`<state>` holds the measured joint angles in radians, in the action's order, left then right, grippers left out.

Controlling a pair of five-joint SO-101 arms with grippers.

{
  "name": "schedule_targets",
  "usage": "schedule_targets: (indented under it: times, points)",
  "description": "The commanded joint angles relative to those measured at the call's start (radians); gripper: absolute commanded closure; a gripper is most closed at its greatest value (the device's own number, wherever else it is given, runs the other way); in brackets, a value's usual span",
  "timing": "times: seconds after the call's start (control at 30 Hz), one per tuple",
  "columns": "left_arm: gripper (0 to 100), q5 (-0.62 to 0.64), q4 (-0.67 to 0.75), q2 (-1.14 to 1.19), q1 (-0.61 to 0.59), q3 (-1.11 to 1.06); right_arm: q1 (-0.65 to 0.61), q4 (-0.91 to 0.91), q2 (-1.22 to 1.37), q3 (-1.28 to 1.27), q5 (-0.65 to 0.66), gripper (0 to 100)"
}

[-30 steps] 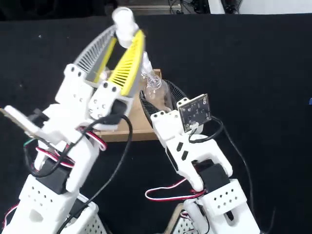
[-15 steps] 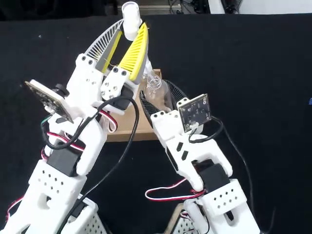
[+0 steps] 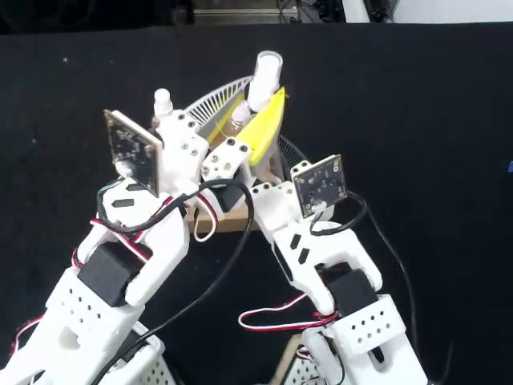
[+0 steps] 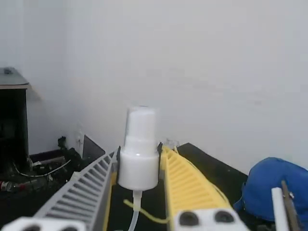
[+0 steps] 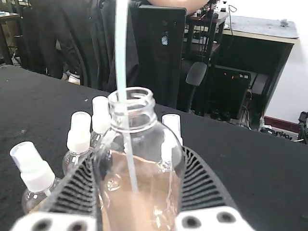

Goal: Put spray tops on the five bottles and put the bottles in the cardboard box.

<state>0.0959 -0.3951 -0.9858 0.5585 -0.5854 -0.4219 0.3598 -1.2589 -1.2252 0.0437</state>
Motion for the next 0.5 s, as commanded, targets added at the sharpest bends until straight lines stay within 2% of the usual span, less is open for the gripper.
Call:
schedule_targets:
  times: [0.0, 0.1, 0.17, 0.37, 0.47]
  points:
    - [90, -0.002, -0.046, -0.005, 0.015, 0.062, 0.025, -0.032, -0.031, 0.002, -0.005, 98.7]
    - [77, 0.005, -0.055, -0.005, 0.015, 0.062, 0.023, -0.032, -0.031, 0.004, -0.005, 98.7]
    - [71, 0.005, -0.055, -0.006, 0.010, 0.062, 0.023, -0.032, -0.031, 0.004, -0.005, 98.7]
    - [75, 0.000, -0.057, -0.017, -0.071, 0.070, 0.025, -0.032, -0.031, 0.004, -0.006, 98.7]
    - [78, 0.002, -0.121, -0.060, -0.147, 0.096, 0.025, -0.035, -0.031, 0.004, -0.006, 98.7]
